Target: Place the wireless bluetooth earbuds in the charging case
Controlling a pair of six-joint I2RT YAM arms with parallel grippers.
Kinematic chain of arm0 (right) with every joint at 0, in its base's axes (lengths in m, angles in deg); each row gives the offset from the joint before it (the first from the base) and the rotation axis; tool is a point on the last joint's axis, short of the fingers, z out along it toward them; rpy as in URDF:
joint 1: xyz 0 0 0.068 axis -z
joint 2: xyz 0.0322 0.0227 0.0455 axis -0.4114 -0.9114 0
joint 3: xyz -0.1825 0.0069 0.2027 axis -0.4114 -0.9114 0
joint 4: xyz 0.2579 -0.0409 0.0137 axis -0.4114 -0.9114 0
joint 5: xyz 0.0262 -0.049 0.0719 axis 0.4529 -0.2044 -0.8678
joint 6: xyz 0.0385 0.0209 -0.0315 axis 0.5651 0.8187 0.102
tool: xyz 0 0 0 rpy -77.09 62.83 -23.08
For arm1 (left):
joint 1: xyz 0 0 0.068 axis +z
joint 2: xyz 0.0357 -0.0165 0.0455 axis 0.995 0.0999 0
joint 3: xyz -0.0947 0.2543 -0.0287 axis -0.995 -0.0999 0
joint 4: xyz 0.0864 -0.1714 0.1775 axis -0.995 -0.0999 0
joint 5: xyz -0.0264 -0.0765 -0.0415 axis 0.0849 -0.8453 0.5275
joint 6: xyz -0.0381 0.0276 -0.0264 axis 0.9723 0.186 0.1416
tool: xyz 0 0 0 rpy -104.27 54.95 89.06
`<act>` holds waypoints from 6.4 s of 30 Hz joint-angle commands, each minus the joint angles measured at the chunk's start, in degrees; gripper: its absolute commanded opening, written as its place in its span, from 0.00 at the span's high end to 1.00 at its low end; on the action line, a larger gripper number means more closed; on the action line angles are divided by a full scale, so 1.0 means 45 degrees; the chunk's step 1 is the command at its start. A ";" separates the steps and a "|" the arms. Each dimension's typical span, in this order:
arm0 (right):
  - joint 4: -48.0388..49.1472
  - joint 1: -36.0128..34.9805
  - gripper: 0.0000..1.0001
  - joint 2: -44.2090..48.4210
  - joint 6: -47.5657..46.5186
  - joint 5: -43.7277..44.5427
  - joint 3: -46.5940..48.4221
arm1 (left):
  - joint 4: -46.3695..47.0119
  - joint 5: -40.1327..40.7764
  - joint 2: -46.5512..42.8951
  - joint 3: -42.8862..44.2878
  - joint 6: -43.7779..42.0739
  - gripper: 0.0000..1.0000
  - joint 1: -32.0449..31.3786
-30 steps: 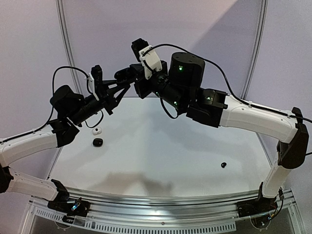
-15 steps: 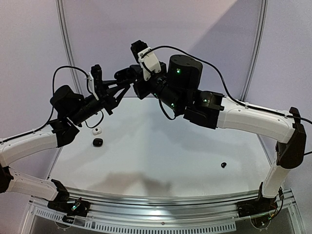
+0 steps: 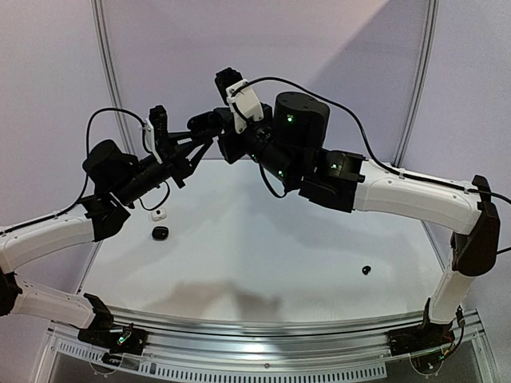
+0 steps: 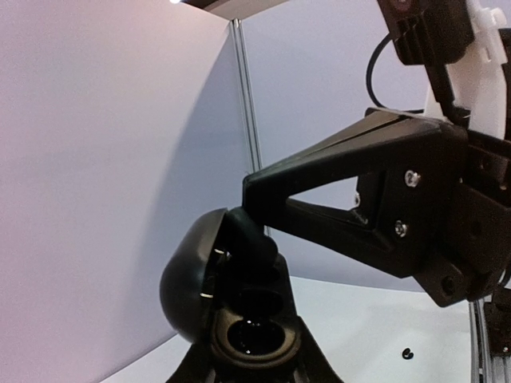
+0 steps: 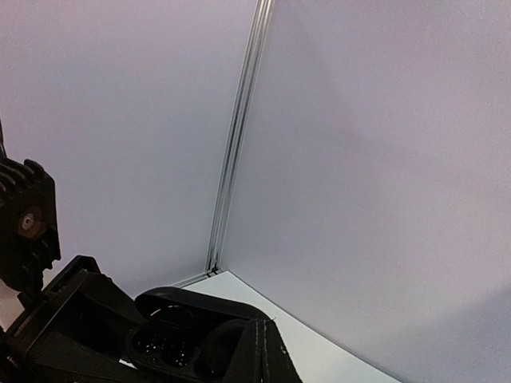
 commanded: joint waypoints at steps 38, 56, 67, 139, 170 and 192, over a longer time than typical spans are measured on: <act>-0.1775 -0.0092 0.88 -0.0789 -0.0482 0.0363 -0.0297 | 0.0515 0.0084 -0.0227 -0.0011 0.0160 1.00 -0.0149; -0.3111 -0.0012 0.81 -0.0498 -0.0326 0.0320 0.0168 | 0.0082 -0.0770 -0.0349 -0.0070 0.0631 1.00 -0.0071; -0.5165 0.0482 0.78 -0.0284 0.0576 -0.1474 0.0799 | 0.0029 -0.1936 -0.0465 -0.0153 0.1693 1.00 0.0129; -0.9247 0.1179 0.47 0.0051 0.1586 -0.5852 0.3368 | 0.0502 -0.4529 -0.0656 -0.0465 0.3706 1.00 0.0652; -0.6587 0.2231 0.46 0.1668 0.4322 -0.9204 0.3543 | 0.0093 -0.4946 -0.0579 -0.0592 0.3405 1.00 0.0652; -1.1927 0.0326 0.78 0.1750 0.1364 -0.6630 0.3558 | -0.1279 -0.7538 -0.0619 -0.0930 0.0891 1.00 0.0124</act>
